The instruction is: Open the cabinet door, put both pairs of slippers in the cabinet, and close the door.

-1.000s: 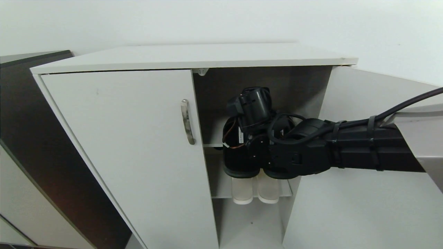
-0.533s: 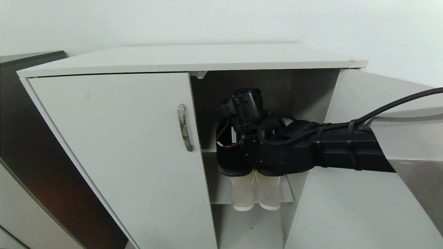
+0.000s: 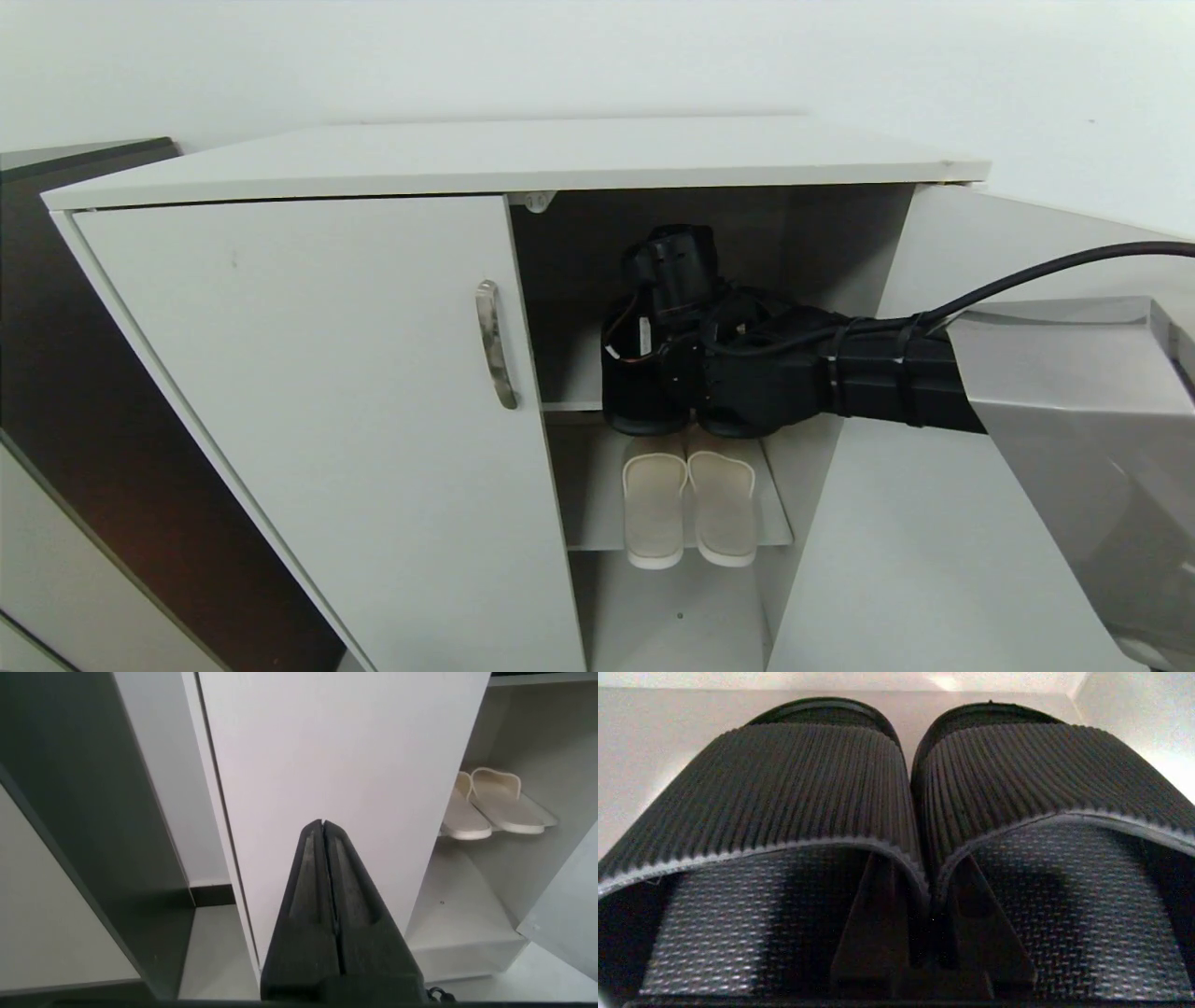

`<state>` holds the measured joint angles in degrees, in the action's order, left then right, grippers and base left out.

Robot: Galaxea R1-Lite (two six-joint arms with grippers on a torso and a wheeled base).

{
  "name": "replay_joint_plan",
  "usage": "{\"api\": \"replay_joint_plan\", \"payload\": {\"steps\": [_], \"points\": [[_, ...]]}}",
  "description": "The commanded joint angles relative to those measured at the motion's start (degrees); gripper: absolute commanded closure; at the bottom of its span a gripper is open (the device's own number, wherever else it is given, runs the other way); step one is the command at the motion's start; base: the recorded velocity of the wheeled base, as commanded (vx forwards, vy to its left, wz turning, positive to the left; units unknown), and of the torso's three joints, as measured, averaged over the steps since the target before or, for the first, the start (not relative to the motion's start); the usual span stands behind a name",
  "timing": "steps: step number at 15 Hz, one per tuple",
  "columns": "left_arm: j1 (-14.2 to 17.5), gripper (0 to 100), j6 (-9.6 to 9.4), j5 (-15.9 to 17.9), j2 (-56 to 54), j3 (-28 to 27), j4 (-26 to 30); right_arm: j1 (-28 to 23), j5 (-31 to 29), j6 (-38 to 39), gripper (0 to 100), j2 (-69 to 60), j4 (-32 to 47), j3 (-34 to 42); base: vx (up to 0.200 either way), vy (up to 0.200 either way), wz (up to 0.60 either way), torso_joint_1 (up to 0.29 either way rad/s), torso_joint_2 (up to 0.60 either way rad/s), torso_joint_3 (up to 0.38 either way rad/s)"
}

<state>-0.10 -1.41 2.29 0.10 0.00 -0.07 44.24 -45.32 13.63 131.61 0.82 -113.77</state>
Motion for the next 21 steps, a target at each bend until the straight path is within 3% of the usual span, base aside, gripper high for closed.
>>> {"api": "replay_joint_plan", "payload": {"steps": [1, 11, 12, 16, 21], "points": [[0.01, 100, 0.01, -0.01, -0.01, 0.00, -0.01, -0.82, 0.06, -0.01, 100, 0.93, 0.41, -0.82, 0.000, 0.000, 0.00, 0.000, 0.00, 0.000], [0.01, 100, 0.01, -0.09, -0.01, 0.00, -0.01, -1.26, 0.06, -0.01, 100, 1.81, 0.77, -0.82, 0.000, 0.000, 0.00, 0.000, 0.00, 0.000], [0.01, 100, 0.01, -0.09, -0.01, 0.00, -0.01, -1.26, 0.06, -0.01, 0, 1.81, 0.77, -0.82, 0.000, 0.000, 0.00, 0.000, 0.00, 0.000], [0.01, 100, 0.01, -0.09, -0.01, 0.00, -0.01, -0.47, -0.29, 0.17, 0, 0.23, 0.59, 0.13, 0.000, 0.000, 0.00, 0.000, 0.00, 0.000], [0.01, 100, 0.10, -0.01, -0.01, 0.00, -0.01, 2.52, -0.73, 0.61, 0, -5.14, 0.24, 8.04, 0.000, 0.000, 0.00, 0.000, 0.00, 0.000]]}}
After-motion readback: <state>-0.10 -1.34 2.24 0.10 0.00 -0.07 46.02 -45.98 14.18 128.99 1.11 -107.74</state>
